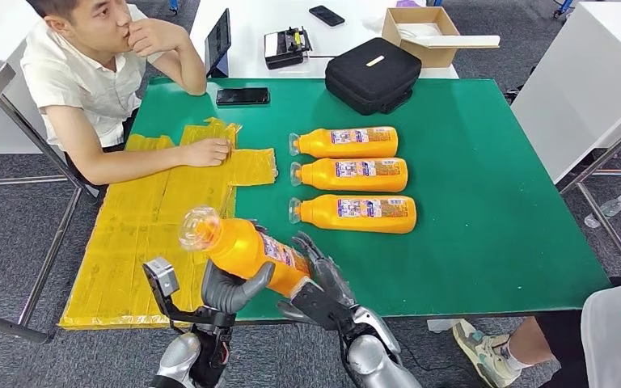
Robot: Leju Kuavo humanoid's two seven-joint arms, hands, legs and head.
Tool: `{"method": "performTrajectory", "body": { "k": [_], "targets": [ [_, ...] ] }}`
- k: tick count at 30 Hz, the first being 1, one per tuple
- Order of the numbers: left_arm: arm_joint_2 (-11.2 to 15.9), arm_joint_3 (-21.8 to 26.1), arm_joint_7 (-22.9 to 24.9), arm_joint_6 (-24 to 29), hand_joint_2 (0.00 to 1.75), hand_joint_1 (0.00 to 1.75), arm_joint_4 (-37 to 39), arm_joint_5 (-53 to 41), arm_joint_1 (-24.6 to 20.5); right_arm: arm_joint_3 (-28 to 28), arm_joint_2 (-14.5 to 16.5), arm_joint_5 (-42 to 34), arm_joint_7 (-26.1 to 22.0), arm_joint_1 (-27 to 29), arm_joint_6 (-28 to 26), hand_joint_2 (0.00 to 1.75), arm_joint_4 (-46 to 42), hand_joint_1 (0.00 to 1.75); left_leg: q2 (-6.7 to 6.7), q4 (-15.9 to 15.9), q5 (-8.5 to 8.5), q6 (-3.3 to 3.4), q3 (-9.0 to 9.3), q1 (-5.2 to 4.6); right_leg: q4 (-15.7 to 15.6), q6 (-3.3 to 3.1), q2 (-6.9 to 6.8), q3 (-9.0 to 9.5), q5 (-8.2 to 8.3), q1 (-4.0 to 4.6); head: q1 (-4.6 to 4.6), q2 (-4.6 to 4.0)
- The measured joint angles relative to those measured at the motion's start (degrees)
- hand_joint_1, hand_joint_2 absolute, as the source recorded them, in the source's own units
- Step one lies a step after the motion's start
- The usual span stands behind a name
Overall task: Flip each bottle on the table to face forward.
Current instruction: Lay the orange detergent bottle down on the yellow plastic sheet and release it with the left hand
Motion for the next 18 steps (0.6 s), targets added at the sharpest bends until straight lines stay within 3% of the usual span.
{"method": "performTrajectory", "body": {
  "k": [9,15,18],
  "targets": [
    [0.0,1.9,-1.9,6.0,1.75,1.75,-8.5,-16.1,2.1,-6.0,-0.6,2.3,0.6,4.1,-5.6,1.75,-3.3,0.00,-0.02,0.0,-0.01,0.00,-0.04,0.00,0.0,0.00,0.00,0.00,-0.01,0.00,0.01,0.00],
    [-0.1,3.5,-1.6,7.9,1.75,1.75,-14.7,-20.0,4.1,-13.6,1.5,6.1,1.3,5.4,-7.6,1.75,-7.8,0.00,-0.01,0.0,-0.01,0.00,-0.03,0.00,0.0,0.00,0.00,-0.01,0.00,0.00,0.01,0.00],
    [-0.2,4.1,-2.5,12.1,1.75,1.75,-16.9,-26.3,5.0,-16.2,2.6,9.1,0.2,5.9,-10.5,1.75,-10.1,0.00,-0.02,0.0,0.00,0.00,-0.03,0.00,0.0,0.00,0.00,0.00,0.00,0.00,0.00,0.00]
  ]
}}
